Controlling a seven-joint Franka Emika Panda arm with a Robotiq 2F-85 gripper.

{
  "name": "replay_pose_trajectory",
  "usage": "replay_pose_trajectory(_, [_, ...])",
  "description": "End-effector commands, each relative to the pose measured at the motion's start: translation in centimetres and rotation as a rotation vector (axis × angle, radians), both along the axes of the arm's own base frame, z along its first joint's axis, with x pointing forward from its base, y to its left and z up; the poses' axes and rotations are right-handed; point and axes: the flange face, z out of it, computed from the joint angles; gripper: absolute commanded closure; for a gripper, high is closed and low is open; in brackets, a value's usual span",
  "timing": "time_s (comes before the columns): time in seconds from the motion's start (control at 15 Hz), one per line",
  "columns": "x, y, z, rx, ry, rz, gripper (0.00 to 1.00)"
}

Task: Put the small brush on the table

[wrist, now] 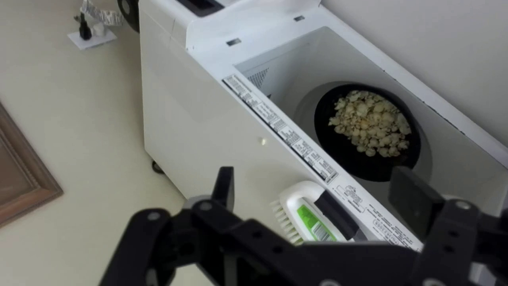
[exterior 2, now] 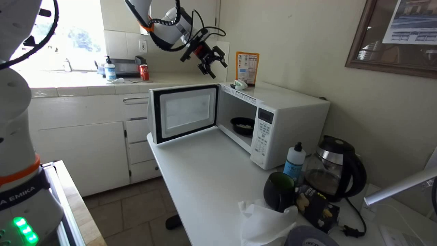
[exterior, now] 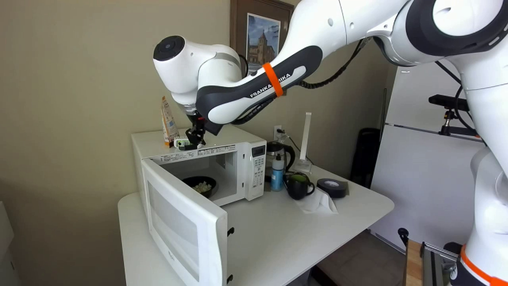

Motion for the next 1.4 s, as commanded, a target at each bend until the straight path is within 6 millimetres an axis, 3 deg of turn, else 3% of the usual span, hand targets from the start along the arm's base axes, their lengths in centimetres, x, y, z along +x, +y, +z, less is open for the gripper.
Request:
replay_pose_trajectory(0.0, [2.1,-0.5,-1.4,-0.087,-0.005,0.169,0.0])
replay_pose_trajectory(0.27, [3.5,-1.4,-3.0,-0.143,0.036,0.365,0.0])
replay_pose_trajectory(0.33, [4.0,-1.5,-3.1,-0.101,0.017,0.366,0.0])
replay_pose_trajectory(0.4, [2.9,-1.2,-2.5,-0.105,0.022,0.32,0.0])
replay_pose_trajectory(0.73, [3.6,-1.7,-2.8,-0.098,0.017,0.344,0.0])
replay_pose_trajectory(1.07, [4.1,-1.3,-4.7,-0.115,0.057,0.571,0.0])
replay_pose_trajectory(1.33, [5.1,-2.1,-5.7,-0.119,0.068,0.704,0.0])
